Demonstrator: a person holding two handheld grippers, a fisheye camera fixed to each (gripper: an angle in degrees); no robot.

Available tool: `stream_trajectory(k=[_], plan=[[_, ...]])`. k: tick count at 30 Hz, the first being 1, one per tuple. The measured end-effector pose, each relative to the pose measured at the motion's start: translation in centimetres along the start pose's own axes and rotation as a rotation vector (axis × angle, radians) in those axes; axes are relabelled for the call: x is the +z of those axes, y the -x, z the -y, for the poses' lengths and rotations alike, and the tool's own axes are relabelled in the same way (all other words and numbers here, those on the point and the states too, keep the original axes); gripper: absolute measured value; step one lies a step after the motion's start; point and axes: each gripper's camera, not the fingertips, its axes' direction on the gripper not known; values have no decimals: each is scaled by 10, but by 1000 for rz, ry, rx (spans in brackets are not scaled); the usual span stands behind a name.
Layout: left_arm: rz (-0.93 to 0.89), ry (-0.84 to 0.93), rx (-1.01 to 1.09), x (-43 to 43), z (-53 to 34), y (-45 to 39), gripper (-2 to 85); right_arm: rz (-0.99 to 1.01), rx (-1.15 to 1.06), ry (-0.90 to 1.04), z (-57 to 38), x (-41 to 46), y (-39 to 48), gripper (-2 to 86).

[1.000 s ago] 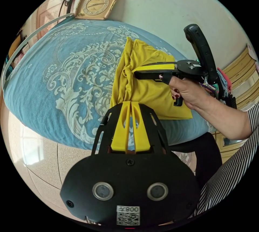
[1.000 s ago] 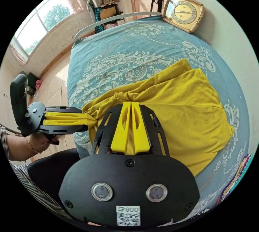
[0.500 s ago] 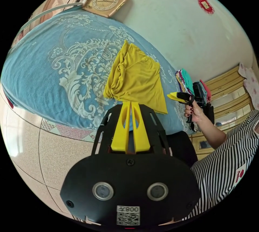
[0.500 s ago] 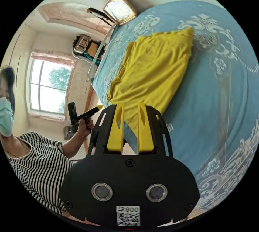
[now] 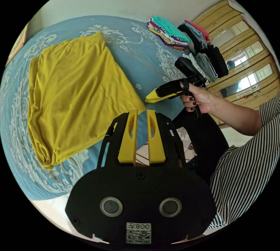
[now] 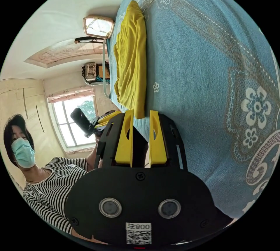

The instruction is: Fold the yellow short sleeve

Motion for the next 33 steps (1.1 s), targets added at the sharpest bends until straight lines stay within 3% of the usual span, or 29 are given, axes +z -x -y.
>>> stream_trajectory(k=[2,5,13,22,27,30,33], plan=[[108,118,73,26,16,-17,23,14,2,-1,-6,-6,-12,88],[184,128,120,31,22,-31,18,28,1,3,-10,-12,-25,91],[105,-17,49,0,3,-23,16,94,-3,11,-17,-22,-53,109],[122,-27,27,-17,-30,12,15,197,11,58,-16,-9,-71,66],[14,-147,-125,-62,-85,67,9,207,-17,49,-24,-22,-69,28],[-153,-240,-305,-84,-138,125,14,259,-56,29,-30,-37,-61,23],[-451,-398,-528,-86,-199,191,32,297,-94,17,-34,-49,-52,19]])
